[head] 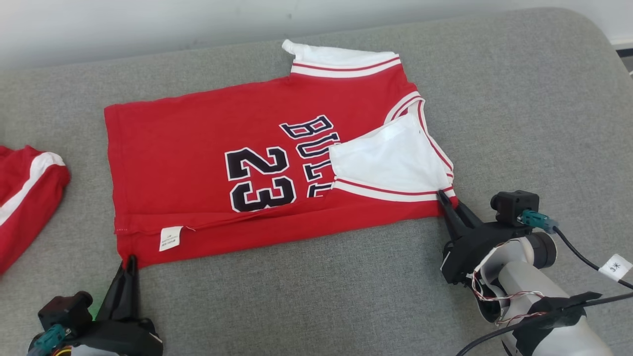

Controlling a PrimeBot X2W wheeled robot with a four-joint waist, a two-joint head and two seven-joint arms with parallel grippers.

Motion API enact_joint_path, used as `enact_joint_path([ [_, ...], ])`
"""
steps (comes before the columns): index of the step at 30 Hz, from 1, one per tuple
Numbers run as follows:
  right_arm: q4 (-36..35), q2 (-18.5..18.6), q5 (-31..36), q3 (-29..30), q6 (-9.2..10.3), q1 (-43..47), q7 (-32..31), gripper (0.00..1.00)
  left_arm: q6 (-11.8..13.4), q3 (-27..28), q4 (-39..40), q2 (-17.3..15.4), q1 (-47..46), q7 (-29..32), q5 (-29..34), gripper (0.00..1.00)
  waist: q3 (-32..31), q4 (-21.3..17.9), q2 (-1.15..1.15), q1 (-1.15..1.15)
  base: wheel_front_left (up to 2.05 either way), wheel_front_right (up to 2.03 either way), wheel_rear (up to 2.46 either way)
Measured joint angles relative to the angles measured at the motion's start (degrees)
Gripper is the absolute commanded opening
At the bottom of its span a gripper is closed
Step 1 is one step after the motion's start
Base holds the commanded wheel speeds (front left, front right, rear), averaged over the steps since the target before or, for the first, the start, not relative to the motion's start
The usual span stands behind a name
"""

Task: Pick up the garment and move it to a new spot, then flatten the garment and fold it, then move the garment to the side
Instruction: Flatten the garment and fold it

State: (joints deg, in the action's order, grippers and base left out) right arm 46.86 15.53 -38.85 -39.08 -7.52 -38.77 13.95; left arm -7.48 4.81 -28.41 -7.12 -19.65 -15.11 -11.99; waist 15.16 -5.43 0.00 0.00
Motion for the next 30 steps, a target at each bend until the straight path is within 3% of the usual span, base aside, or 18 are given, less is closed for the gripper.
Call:
enact_joint_path([
  [16,-7.9,3.5,-2.1,3.9,-0.01,10.5,0.6,0.0,0.0,0.3,5.4,2.5,10.3,0.2,0.4,0.0,-7.2,0.5,0.0,-0.01,0.0,0.0,0.0],
  [30,-22.0,5.8,-2.0,11.2,-0.03,26.4,-7.3,0.0,0.9,2.3,8.5,4.2,18.2,0.2,-1.0,0.0,-10.4,-0.4,0.0,-0.01,0.0,0.0,0.0],
])
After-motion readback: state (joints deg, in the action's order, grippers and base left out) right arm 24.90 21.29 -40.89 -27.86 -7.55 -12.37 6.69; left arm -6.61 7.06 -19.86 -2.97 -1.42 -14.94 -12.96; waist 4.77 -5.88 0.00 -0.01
